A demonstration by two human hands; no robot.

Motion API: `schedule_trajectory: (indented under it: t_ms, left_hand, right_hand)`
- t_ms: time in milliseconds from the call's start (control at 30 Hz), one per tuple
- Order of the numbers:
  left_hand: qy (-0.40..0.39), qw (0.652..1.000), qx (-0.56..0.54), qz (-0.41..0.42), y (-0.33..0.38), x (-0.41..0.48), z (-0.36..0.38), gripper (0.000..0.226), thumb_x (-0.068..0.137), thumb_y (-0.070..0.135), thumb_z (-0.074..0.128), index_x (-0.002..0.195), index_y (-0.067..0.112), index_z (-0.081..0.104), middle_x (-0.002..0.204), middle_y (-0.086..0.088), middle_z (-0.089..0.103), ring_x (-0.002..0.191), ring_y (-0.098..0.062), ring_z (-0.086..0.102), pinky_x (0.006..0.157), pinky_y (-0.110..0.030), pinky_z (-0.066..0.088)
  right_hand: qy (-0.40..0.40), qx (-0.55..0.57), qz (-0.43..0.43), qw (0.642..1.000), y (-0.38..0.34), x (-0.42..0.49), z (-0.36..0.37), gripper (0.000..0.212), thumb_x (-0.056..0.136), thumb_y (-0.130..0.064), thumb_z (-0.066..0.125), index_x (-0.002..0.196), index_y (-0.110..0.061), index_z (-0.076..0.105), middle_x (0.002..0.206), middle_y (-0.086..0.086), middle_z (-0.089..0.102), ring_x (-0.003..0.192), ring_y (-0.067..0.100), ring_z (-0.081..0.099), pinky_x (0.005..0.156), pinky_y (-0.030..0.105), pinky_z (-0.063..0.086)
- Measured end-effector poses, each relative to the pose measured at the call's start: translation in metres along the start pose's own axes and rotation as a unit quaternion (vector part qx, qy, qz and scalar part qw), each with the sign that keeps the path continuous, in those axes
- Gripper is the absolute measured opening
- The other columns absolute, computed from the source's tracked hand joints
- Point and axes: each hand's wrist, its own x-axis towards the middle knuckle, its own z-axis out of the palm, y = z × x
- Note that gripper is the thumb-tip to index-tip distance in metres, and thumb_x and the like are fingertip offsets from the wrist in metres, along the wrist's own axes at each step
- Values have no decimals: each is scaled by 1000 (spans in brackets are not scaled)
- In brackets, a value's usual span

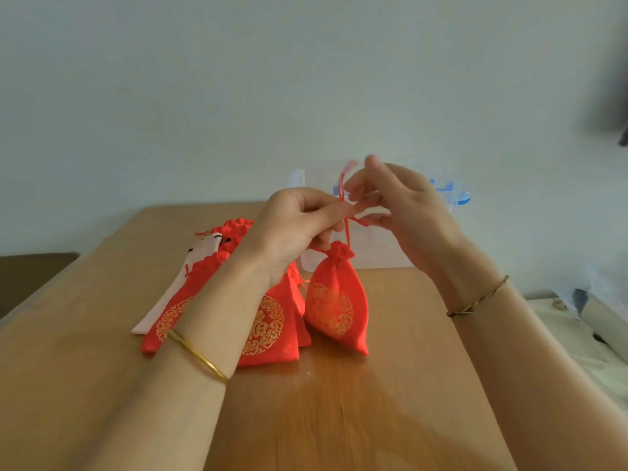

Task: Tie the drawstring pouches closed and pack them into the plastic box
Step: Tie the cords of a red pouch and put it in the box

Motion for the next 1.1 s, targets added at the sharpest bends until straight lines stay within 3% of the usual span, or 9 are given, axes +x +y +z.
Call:
schedule_trajectory:
  t_ms: [67, 133, 233, 400, 533, 700, 867, 967, 1100]
  left_hand:
    - [-8, 999, -32, -10, -3, 3, -1, 11, 87, 8, 59, 83, 3, 68, 57, 4, 54, 47, -6, 43, 47, -16, 41]
    - [-17, 998, -57, -22, -4, 5, -2, 12, 88, 7, 57, 81, 6, 67, 58, 4, 55, 48, -5, 43, 47, -16, 41]
    - [-29, 997, -72, -26, -6, 8, -2, 12, 88, 7, 57, 80, 7, 66, 59, 3, 56, 48, -4, 43, 47, -16, 41]
    - [-14, 991, -125, -45, -4, 8, -1, 11, 88, 3, 55, 79, 9, 59, 64, -1, 66, 52, -6, 57, 49, -15, 47]
    - [-5, 989, -141, -49, -4, 7, 2, 12, 85, -3, 57, 77, 5, 59, 72, -7, 67, 55, -8, 59, 52, -16, 50]
    - [-55, 998, -26, 17, 1, 2, 1, 17, 82, -9, 57, 83, 7, 58, 70, -5, 63, 60, -13, 59, 56, -21, 51]
    - [-3, 956, 211, 205, 1, 1, 5, 28, 79, 1, 61, 94, 25, 61, 81, 4, 60, 74, -9, 59, 73, -17, 47]
    - [29, 938, 236, 253, -1, 1, 6, 35, 80, -3, 61, 102, 24, 63, 83, 1, 65, 79, -6, 61, 79, -17, 48]
    - [44, 941, 216, 257, -2, 1, 8, 36, 80, -1, 62, 108, 21, 66, 82, 2, 69, 79, -7, 64, 81, -18, 50]
  right_hand:
    - [17, -7, 41, 999, 11, -2, -4, 34, 98, -38, 37, 86, -16, 60, 83, 1, 61, 73, 14, 56, 69, 32, 46]
    - [-26, -32, 65, 997, 20, -7, -4, 38, 99, -38, 34, 88, -14, 61, 81, 1, 62, 73, 14, 56, 69, 32, 45]
    - [-53, -54, 38, 996, 25, -9, 1, 29, 98, -21, 39, 78, -12, 57, 70, -1, 56, 67, 12, 52, 67, 30, 42]
    - [7, -24, -24, 999, 21, -11, -8, 28, 93, -9, 45, 65, -13, 50, 63, 1, 51, 59, 11, 47, 61, 28, 42]
    - [-112, -102, -8, 988, 22, -20, -16, 22, 83, -12, 48, 61, -9, 54, 60, 4, 54, 59, 13, 48, 59, 28, 42]
    - [1, 40, 9, 999, 29, -15, -12, 28, 96, -8, 38, 85, -14, 63, 84, 2, 66, 86, 17, 61, 80, 36, 48]
    - [-67, 108, 57, 990, 36, -16, 0, 24, 96, -8, 39, 101, -2, 62, 85, 8, 67, 79, 23, 66, 78, 38, 47]
    - [-108, 148, 85, 979, 35, -17, -1, 22, 96, -13, 43, 97, -4, 63, 86, 6, 65, 78, 18, 64, 77, 35, 43]
    - [-132, 171, 79, 973, 34, -19, -1, 19, 92, -18, 48, 92, -7, 64, 83, 1, 66, 80, 16, 61, 74, 29, 44]
